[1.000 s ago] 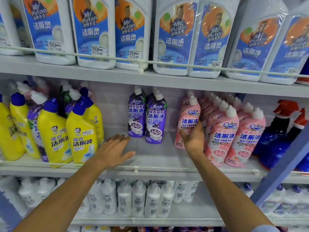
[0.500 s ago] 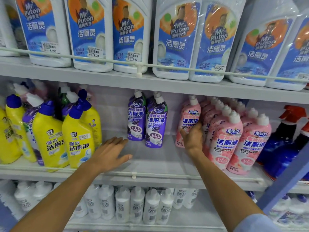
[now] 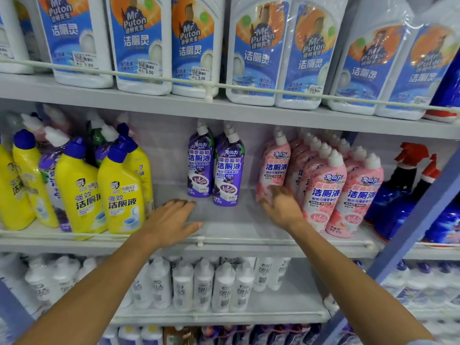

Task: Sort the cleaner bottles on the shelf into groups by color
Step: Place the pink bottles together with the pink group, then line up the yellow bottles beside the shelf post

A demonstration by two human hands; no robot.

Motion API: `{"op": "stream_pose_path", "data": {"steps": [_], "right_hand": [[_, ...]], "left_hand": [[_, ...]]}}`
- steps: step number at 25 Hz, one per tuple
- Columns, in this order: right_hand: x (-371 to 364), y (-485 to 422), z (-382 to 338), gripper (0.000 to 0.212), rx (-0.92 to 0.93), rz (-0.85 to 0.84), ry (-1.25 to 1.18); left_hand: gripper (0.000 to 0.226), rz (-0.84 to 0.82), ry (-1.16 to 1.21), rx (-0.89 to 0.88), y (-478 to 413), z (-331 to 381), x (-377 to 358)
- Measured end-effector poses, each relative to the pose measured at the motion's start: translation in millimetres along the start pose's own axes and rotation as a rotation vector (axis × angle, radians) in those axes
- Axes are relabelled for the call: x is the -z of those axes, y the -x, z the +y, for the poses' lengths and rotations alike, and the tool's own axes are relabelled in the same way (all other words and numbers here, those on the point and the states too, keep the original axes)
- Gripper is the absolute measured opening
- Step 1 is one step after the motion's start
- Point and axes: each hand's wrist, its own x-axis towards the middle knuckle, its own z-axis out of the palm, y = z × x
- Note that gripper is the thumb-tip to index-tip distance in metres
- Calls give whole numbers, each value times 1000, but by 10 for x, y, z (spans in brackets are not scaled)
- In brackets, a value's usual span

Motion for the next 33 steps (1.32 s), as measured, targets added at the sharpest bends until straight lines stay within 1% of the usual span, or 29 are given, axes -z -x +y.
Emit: {"op": "stream_pose_path", "data": {"steps": [2, 4, 6, 9, 10, 14, 17, 18, 22, 24, 26, 29, 33], "right_hand": [[48, 244, 0, 70, 123, -154, 82], [82, 500, -10, 81, 204, -233, 162], [98, 708, -38, 84, 249, -279, 223], [144, 818, -186, 78, 304, -291, 235], [165, 817, -270, 77, 334, -288, 225], [171, 776, -625, 73, 466, -238, 151], [84, 736, -849, 74, 512, -256, 72], [50, 727, -923, 73, 544, -262, 47], [-89, 722, -1213, 72, 649, -287, -27], [-140, 704, -1386, 73, 681, -302, -50], [-172, 653, -1558, 74, 705, -312, -47], [-110, 529, -1836, 74, 706, -320, -40], [36, 301, -2247, 62, 717, -281, -66]], "left_hand": [[90, -12, 9, -27, 58, 102, -57], [90, -20, 21, -44, 148, 188, -111], [93, -17, 29, -47, 227, 229, -130], [82, 0, 47, -19, 340, 256, -141], [82, 4, 52, -1, 380, 260, -131], [104, 9, 14, 92, 577, 278, 9], [125, 10, -8, 156, 793, 263, 130], [125, -1, -10, 182, 893, 253, 168], [110, -8, -17, 286, 1297, 173, 251], [113, 0, -49, 316, 1451, 45, 338], [123, 15, -63, 338, 1542, -135, 432], [119, 95, -54, 352, 1566, -397, 607], [116, 181, -82, 336, 1494, -791, 974]]}}
